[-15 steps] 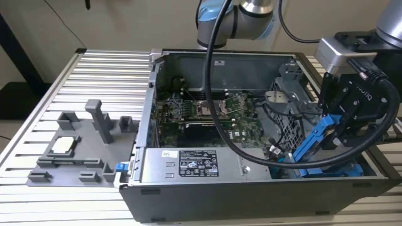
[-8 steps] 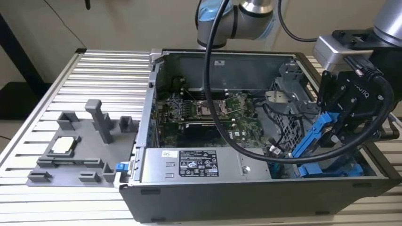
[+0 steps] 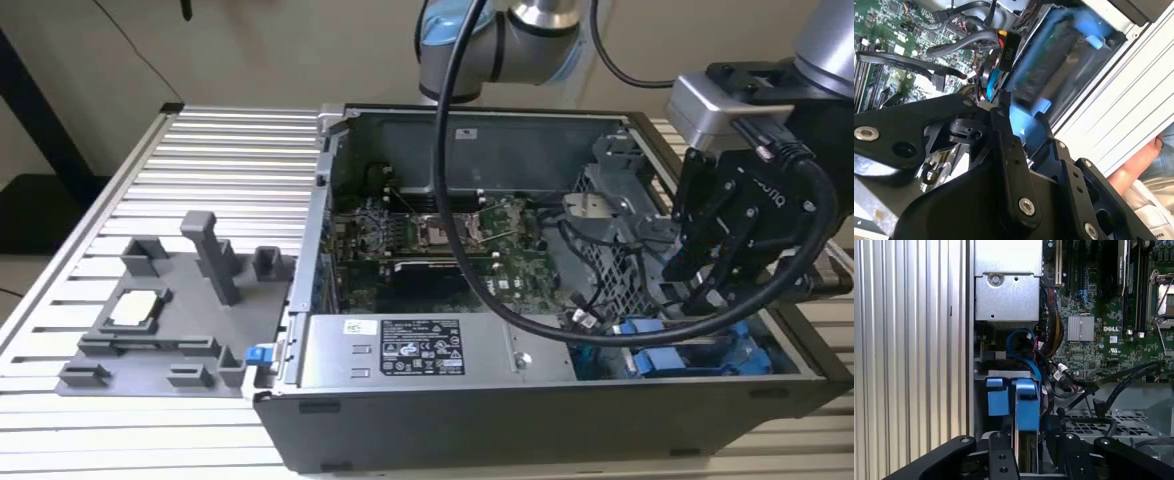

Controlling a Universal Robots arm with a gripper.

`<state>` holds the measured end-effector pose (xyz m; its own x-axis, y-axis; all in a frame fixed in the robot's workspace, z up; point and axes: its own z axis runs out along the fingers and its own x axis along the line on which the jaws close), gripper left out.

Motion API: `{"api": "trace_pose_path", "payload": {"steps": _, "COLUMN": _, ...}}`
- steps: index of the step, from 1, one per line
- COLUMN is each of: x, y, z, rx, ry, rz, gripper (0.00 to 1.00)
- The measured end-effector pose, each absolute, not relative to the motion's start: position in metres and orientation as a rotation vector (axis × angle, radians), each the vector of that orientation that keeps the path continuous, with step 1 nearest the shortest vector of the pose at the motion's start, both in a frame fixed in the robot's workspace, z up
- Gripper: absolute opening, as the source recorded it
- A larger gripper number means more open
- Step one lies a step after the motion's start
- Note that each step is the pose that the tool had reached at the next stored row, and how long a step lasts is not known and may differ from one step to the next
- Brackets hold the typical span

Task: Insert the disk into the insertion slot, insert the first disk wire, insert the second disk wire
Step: 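Insert the disk into the insertion slot, then insert the first disk wire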

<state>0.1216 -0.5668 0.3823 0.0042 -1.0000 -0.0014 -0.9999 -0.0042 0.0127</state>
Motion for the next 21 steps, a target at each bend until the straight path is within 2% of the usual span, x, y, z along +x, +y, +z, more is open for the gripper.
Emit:
{"api": "trace_pose_path", "payload": {"steps": 8, "x": 0.121, "y": -0.567, "z": 0.402, "rx": 2.228, "ry": -2.221, "rz": -0.009, "gripper": 0.40}}
{"api": "trace_pose_path", "payload": {"steps": 14, "x": 0.119, "y": -0.567, "z": 0.402, "rx": 2.289, "ry": -2.279, "rz": 0.092, "gripper": 0.40}}
{"api": "trace_pose_path", "payload": {"steps": 21, "x": 0.119, "y": -0.567, "z": 0.402, "rx": 2.294, "ry": -2.284, "rz": 0.101, "gripper": 0.40}}
